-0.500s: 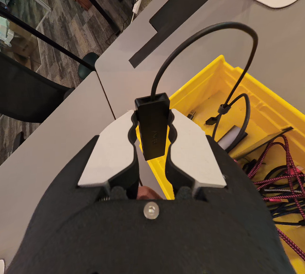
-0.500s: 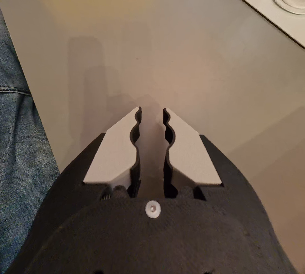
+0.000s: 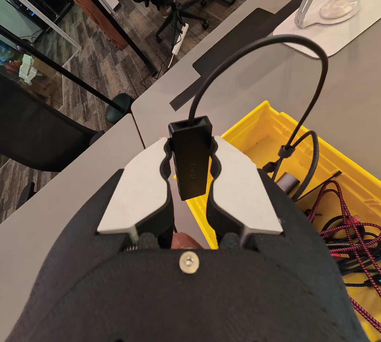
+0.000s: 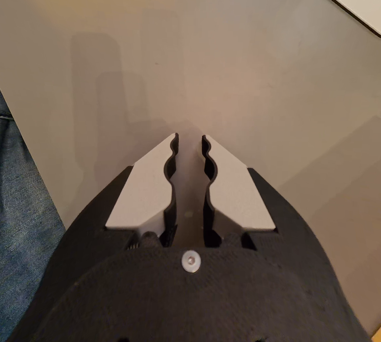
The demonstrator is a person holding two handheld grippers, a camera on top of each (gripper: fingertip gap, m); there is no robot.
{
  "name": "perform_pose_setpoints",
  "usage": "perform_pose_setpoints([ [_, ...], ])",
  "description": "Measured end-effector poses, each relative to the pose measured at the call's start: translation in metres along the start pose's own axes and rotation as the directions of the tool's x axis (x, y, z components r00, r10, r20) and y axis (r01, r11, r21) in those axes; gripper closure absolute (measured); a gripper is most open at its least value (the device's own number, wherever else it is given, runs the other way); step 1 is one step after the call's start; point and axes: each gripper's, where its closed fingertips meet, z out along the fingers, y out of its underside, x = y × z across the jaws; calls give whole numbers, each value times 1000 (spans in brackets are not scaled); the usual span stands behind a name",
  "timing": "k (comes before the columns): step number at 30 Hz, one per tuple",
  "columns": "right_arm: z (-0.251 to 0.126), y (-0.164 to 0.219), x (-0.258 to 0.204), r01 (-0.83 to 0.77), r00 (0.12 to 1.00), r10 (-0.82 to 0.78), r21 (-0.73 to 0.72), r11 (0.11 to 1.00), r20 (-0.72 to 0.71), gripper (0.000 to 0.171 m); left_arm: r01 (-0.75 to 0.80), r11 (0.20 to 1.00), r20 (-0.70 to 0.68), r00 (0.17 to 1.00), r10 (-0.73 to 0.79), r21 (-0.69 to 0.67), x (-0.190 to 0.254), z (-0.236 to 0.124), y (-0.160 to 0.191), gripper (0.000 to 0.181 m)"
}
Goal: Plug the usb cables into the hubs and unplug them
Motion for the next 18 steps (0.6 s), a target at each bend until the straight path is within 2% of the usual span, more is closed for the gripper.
perform_pose_setpoints([
  [10, 4, 1, 3, -25, 1000, 25, -26, 999, 4, 156, -9, 997, -56, 998, 13, 77, 8, -9, -13, 146],
  [14, 6, -1, 7, -64, 998, 65, -27, 998, 7, 155, -50, 990, -107, 992, 65, 134, 25, -15, -40, 146],
  [18, 7, -9, 8, -72, 997, 72, -21, 997, 8, 148, -144, 969, -155, 972, 176, 198, 53, -17, -85, 146],
])
